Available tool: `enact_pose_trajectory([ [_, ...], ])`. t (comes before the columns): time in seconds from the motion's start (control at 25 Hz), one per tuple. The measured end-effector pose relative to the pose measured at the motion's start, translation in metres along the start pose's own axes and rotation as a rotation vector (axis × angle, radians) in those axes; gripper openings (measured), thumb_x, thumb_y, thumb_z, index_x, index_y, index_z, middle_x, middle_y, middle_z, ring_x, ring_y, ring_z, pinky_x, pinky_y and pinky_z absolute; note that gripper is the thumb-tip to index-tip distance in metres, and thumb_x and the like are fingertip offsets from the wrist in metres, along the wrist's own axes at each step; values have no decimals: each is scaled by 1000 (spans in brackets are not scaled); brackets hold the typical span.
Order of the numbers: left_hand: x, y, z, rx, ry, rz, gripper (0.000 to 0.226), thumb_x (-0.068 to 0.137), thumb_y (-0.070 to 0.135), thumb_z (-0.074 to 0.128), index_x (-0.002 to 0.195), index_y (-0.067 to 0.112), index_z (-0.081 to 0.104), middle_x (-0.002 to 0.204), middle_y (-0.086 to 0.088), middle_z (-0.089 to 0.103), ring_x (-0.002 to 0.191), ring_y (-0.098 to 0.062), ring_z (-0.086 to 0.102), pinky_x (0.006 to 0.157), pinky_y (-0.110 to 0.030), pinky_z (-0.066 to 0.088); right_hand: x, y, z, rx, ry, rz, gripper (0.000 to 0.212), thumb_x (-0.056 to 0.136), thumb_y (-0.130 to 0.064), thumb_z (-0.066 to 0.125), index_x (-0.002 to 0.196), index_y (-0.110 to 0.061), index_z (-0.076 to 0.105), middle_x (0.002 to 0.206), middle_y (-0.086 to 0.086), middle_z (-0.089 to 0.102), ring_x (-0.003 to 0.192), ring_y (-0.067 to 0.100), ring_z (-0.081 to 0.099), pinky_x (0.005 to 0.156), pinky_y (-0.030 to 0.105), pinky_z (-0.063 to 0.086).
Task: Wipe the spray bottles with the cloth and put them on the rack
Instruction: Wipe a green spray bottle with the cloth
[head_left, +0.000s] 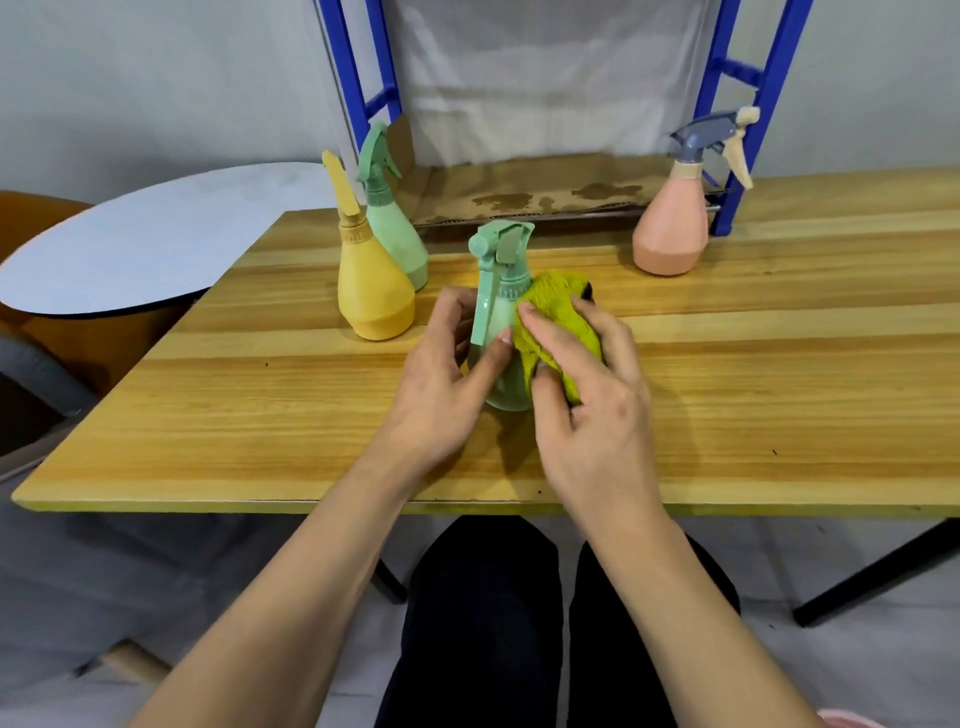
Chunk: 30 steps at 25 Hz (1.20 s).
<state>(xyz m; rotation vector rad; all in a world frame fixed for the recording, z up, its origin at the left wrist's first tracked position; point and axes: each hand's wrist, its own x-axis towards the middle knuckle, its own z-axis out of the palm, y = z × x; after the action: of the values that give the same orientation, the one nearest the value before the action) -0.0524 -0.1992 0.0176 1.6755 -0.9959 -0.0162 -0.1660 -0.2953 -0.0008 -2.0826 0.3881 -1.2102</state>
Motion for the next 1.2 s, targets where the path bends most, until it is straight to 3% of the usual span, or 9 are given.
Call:
enact_pose_trajectory([
  [0.24, 3, -2, 0, -13, 20, -53, 37, 98, 28, 67, 129, 18, 51, 119, 13, 64, 114, -2, 62, 100, -33, 54, -5, 15, -11, 41, -44, 261, 41, 91, -21, 54, 126, -37, 68, 134, -1, 53, 126, 12, 54, 102, 42, 51],
  [0.32, 4, -1, 1, 61, -14, -72, 46, 97, 35, 66, 137, 18, 52, 125, 9, 63, 119, -6, 61, 102, -37, 54, 1, 8, -13, 8, -52, 229, 42, 92, -16, 57, 129, -35, 67, 135, -1, 53, 127, 11, 53, 110, 26, 43],
  [0.44, 10, 3, -2, 244, -50, -74, 54, 99, 37, 65, 146, 17, 50, 134, 4, 57, 124, -11, 55, 105, -31, 47, 7, -1, -6, -6, -47, 125, 46, 93, -10, 57, 135, -27, 64, 135, -7, 48, 127, 1, 45, 103, -1, 25],
  [0.64, 14, 12, -6, 257, -97, -147, 64, 89, 38, 77, 143, 24, 45, 128, 11, 59, 112, -3, 55, 88, -7, 46, 0, 9, -10, -60, -156, 250, 49, 95, -12, 58, 140, -32, 58, 139, -2, 50, 133, 14, 48, 104, 9, 31],
  [0.72, 13, 12, -3, 239, -99, -157, 66, 88, 40, 78, 142, 24, 43, 124, 12, 62, 108, -2, 59, 86, -8, 49, 5, 9, -14, -71, -162, 267, 55, 93, -12, 61, 143, -34, 53, 140, -7, 52, 128, 8, 49, 96, -1, 27],
  [0.8, 12, 7, 0, 164, -21, -164, 63, 87, 44, 78, 138, 25, 45, 122, 10, 66, 108, -6, 63, 92, -25, 56, 8, 8, -16, -42, -172, 305, 60, 93, -15, 62, 147, -34, 45, 142, -9, 52, 127, 6, 47, 88, -9, 21],
  [0.92, 8, -4, 1, 17, 103, -190, 57, 81, 47, 80, 128, 32, 51, 120, 9, 70, 114, -11, 67, 98, -47, 57, 5, 8, -11, -37, -229, 308, 58, 96, -17, 57, 150, -34, 44, 142, -6, 50, 129, 13, 49, 98, 7, 29],
  [1.08, 6, 4, 4, -284, 266, -261, 46, 90, 24, 79, 126, 35, 53, 123, 3, 72, 118, -12, 68, 105, -45, 54, 7, 5, -10, -49, -215, 322, 58, 96, -15, 55, 151, -30, 44, 142, -1, 49, 129, 18, 50, 105, 23, 36],
  [1.2, 14, 15, 7, -373, 329, -267, 43, 92, 28, 74, 129, 22, 53, 121, -11, 73, 115, -22, 71, 101, -50, 56, 5, 0, -7, -67, -222, 318, 56, 95, -13, 56, 149, -25, 44, 142, -2, 50, 127, 16, 51, 102, 19, 35],
])
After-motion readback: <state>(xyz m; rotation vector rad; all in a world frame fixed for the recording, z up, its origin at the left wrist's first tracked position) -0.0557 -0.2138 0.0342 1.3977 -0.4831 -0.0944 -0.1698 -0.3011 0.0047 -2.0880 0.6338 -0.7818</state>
